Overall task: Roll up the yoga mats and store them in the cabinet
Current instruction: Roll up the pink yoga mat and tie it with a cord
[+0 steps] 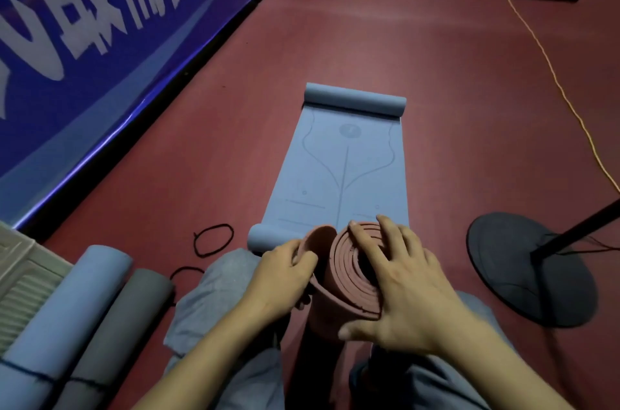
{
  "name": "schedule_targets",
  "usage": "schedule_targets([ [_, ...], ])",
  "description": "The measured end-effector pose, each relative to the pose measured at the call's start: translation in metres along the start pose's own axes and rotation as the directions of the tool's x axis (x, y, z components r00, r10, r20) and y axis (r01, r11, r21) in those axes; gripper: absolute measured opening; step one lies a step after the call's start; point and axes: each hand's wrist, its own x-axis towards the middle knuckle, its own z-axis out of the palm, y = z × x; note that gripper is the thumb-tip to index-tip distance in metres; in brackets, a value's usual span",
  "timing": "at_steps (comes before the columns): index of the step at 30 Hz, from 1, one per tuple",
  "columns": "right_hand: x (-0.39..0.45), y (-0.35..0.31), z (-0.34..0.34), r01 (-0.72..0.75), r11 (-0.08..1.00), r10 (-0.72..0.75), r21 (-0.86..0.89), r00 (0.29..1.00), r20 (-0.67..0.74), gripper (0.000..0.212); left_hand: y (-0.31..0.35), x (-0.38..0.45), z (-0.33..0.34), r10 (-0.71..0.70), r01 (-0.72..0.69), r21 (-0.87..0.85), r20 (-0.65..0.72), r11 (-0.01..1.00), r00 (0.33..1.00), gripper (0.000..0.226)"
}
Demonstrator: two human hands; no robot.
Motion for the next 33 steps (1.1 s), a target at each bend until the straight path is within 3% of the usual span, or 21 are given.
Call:
schedule_targets([
  [2,0.006,0.002,-0.023,0.005,1.000,-0.005,0.000,1.000,0.027,0.129,-0.002,0.005,-0.002,0.022,-0.022,0.026,-0.007,0.999,1.000,0.027],
  [5,0.022,0.000,-0.038,0.011,1.000,-0.012,-0.016,0.998,-0.068,0.117,0.004,0.007,-0.003,0.073,-0.074,0.045,0.027,0.996,0.997,0.030],
  [9,0.042,-0.010,-0.005,0.048,0.997,-0.056,-0.061,0.989,-0.140,0.085,0.002,0.022,-0.003,0.056,-0.054,0.044,-0.029,0.998,0.998,0.037],
  [12,0.037,-0.019,0.006,0.083,0.993,-0.100,-0.082,0.969,-0.226,0.064,-0.004,0.039,-0.010,0.088,-0.072,0.139,-0.116,0.988,0.989,0.038],
  [14,0.028,-0.030,0.010,0.139,0.987,-0.154,-0.077,0.953,-0.260,0.054,-0.006,0.042,-0.004,0.109,-0.093,0.169,-0.089,0.981,0.990,0.035],
  [16,0.023,-0.035,0.010,0.159,0.987,-0.150,0.007,0.947,-0.285,0.049,-0.008,0.043,0.003,0.128,-0.125,0.083,-0.040,0.989,0.991,0.035],
  [18,0.027,-0.027,0.002,0.167,0.948,-0.088,0.272,0.955,-0.282,0.048,-0.009,0.045,0.002,0.132,-0.124,-0.091,0.088,0.988,0.987,0.038],
  [19,0.032,-0.018,-0.005,0.139,0.860,-0.027,0.491,0.973,-0.228,0.049,-0.010,0.046,-0.003,0.136,-0.107,-0.166,0.177,0.980,0.975,0.048],
  [21,0.051,0.006,-0.020,-0.031,0.436,0.058,0.899,0.998,0.006,0.047,-0.015,0.051,-0.017,0.080,0.018,-0.258,0.364,0.966,0.928,0.069],
  [23,0.078,0.037,-0.020,-0.207,0.036,0.078,0.978,0.976,0.204,0.046,-0.028,0.063,-0.034,0.012,0.155,-0.334,0.448,0.930,0.894,0.082],
  [25,0.109,0.061,0.001,-0.268,-0.188,0.234,0.945,0.922,0.309,0.041,-0.054,0.089,-0.050,-0.074,0.213,-0.459,0.301,0.862,0.951,0.082],
  [27,0.141,0.074,0.037,-0.278,-0.308,0.446,0.910,0.802,0.396,0.032,-0.098,0.124,-0.061,-0.247,0.215,-0.517,0.006,0.828,0.969,0.067],
  [29,0.168,0.073,0.070,-0.376,-0.301,0.519,0.876,0.706,0.481,0.025,-0.154,0.152,-0.066,-0.415,0.292,-0.434,-0.220,0.852,0.883,0.047],
  [30,0.181,0.069,0.081,-0.459,-0.248,0.496,0.853,0.696,0.519,0.024,-0.187,0.163,-0.067,-0.464,0.363,-0.345,-0.276,0.865,0.842,0.039],
  [32,0.211,0.056,0.099,-0.512,-0.031,0.454,0.858,0.758,0.469,0.026,-0.253,0.177,-0.067,-0.519,0.516,-0.095,-0.284,0.852,0.806,0.031],
  [33,0.223,0.050,0.106,-0.488,0.144,0.448,0.861,0.808,0.383,0.030,-0.283,0.179,-0.066,-0.547,0.580,0.066,-0.264,0.812,0.795,0.028],
])
